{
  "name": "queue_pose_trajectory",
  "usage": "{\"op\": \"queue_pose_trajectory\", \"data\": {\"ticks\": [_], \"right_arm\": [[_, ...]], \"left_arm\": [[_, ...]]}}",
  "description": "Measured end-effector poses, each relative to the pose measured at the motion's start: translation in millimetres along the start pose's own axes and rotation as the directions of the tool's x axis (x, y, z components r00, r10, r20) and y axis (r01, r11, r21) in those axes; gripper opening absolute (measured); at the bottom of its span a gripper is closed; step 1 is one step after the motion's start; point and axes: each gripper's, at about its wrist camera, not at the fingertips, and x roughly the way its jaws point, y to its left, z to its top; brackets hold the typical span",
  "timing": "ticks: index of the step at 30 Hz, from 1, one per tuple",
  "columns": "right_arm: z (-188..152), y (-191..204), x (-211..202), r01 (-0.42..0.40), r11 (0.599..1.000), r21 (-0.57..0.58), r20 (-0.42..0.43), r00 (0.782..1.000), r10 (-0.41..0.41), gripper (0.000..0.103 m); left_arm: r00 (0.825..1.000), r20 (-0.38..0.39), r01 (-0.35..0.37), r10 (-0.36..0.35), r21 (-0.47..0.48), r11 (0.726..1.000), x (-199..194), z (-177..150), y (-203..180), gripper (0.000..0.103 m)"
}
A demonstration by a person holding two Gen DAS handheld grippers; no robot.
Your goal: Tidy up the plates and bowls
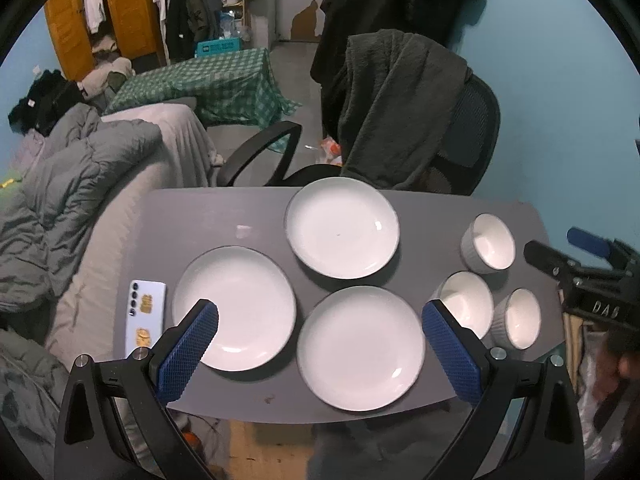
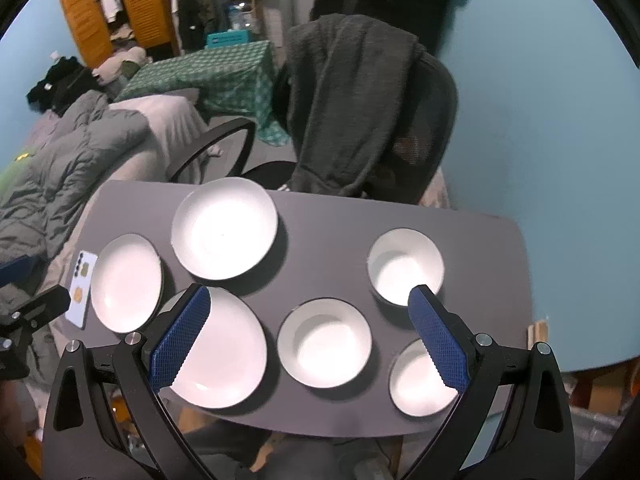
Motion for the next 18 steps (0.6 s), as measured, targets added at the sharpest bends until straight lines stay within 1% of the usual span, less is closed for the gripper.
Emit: {"op": "queue_pose_trajectory", "data": {"ticks": [3, 11, 18], "right_arm": [[-0.8, 6.2, 7.0, -0.014, 1.0, -0.026, -0.002, 1.0, 0.014, 0.098], [-10.9, 31.7, 25.0, -0.055, 0.991, -0.125, 0.01, 0.998, 0.057, 0.098], [-20.8, 53.7, 49.0, -0.103, 0.978, -0.184, -0.031, 0.995, 0.099, 0.098]], "left_arm": [[1.0, -0.001, -0.019, 0.019, 0.019, 1.0, 4.0, -7.0, 6.7, 0.103], [0.998, -0.054, -0.029, 0.032, 0.039, 0.999, 27.6, -30.2, 20.5, 0.103], [0.998, -0.057, -0.026, 0.029, 0.046, 0.999, 39.4, -49.6, 30.4, 0.103]]}}
